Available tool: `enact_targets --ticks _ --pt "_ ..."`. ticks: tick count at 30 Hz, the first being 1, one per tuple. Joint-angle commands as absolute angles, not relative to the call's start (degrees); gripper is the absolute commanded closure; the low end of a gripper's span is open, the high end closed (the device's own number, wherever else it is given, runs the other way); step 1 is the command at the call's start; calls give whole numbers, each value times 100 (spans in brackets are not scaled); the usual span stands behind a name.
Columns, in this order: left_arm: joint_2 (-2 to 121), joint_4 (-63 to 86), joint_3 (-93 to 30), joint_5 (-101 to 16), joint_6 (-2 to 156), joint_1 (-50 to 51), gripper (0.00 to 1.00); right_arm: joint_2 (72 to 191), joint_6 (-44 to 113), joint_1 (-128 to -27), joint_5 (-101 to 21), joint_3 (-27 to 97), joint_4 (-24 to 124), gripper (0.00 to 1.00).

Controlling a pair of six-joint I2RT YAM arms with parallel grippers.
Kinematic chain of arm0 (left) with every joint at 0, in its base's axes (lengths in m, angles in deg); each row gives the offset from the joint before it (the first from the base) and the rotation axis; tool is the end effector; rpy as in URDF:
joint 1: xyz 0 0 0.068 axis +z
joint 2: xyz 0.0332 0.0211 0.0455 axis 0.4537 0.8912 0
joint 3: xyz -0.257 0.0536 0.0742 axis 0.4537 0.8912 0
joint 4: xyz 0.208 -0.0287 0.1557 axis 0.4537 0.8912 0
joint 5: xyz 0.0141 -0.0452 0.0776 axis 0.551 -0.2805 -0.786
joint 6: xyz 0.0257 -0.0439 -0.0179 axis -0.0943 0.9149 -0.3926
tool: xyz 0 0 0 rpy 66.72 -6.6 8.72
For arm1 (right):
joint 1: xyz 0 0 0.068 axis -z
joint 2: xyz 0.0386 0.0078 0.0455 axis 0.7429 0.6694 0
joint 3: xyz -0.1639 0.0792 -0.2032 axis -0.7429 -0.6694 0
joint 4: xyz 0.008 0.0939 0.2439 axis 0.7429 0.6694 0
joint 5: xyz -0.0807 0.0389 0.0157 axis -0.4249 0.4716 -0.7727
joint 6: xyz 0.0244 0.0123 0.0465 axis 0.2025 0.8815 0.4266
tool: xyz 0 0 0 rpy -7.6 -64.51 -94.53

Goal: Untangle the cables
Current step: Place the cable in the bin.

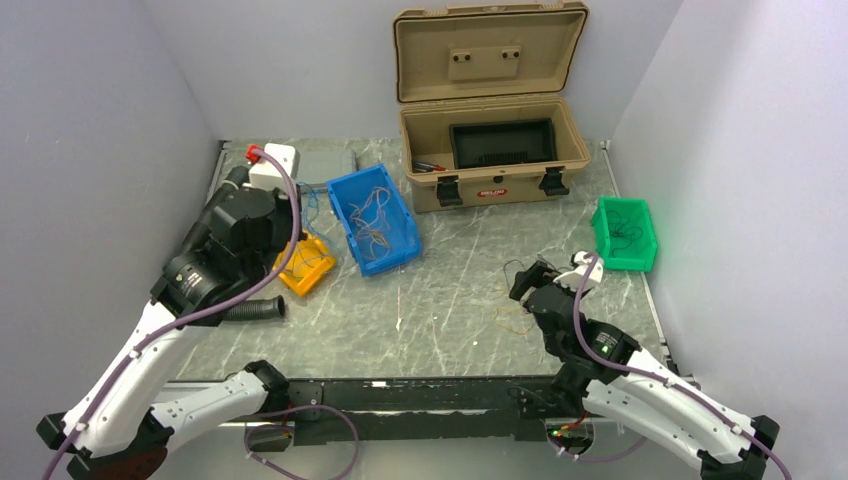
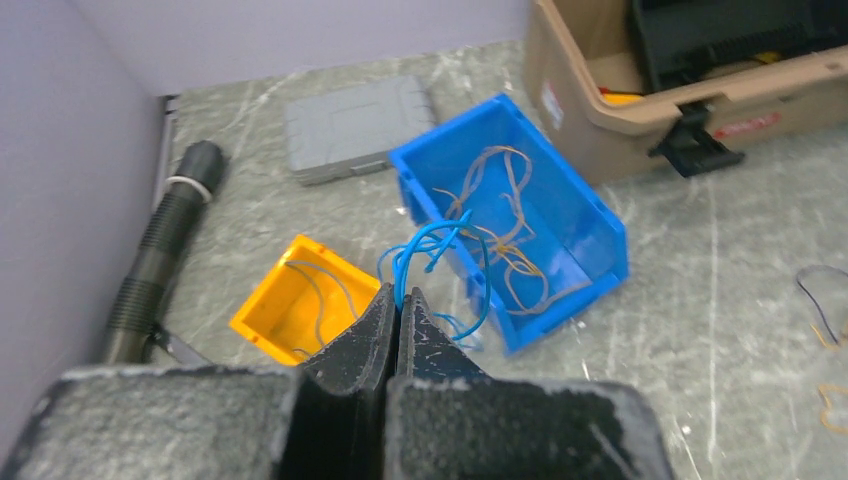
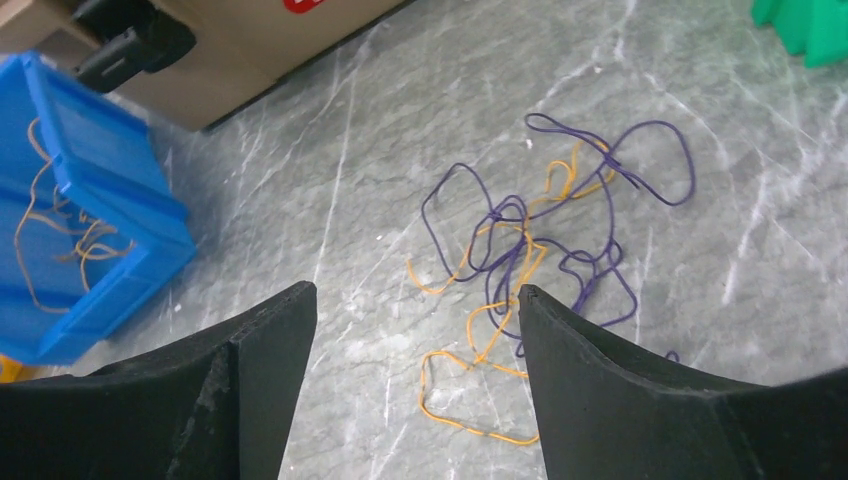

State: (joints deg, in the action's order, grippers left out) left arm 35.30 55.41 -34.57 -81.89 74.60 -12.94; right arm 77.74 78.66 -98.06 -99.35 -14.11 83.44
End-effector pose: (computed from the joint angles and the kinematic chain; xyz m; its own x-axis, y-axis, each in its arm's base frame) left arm 0.1313 -0.0858 0.4415 -0.2593 0.0483 -0.9646 0.1314 0.9912 0.0143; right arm 0.0924 0.0669 0.2368 -0.2792 0.4184 -0.8643 0.2437 0.9015 0.3577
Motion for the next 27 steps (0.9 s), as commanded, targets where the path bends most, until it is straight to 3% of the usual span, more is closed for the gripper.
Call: enact_targets --ticks 1,15,27 --pt "3722 5484 -3900 -8431 7379 -777 100 7901 7082 -9820 -9435 -1282 7516 23" --pt "4579 5795 -4977 -8105 7088 654 100 8024 6536 -9812 -9197 -1223 7070 21" --pt "4687 5225 -3521 -7922 7862 1314 100 7939 6723 -9816 -9140 -1377 7084 21"
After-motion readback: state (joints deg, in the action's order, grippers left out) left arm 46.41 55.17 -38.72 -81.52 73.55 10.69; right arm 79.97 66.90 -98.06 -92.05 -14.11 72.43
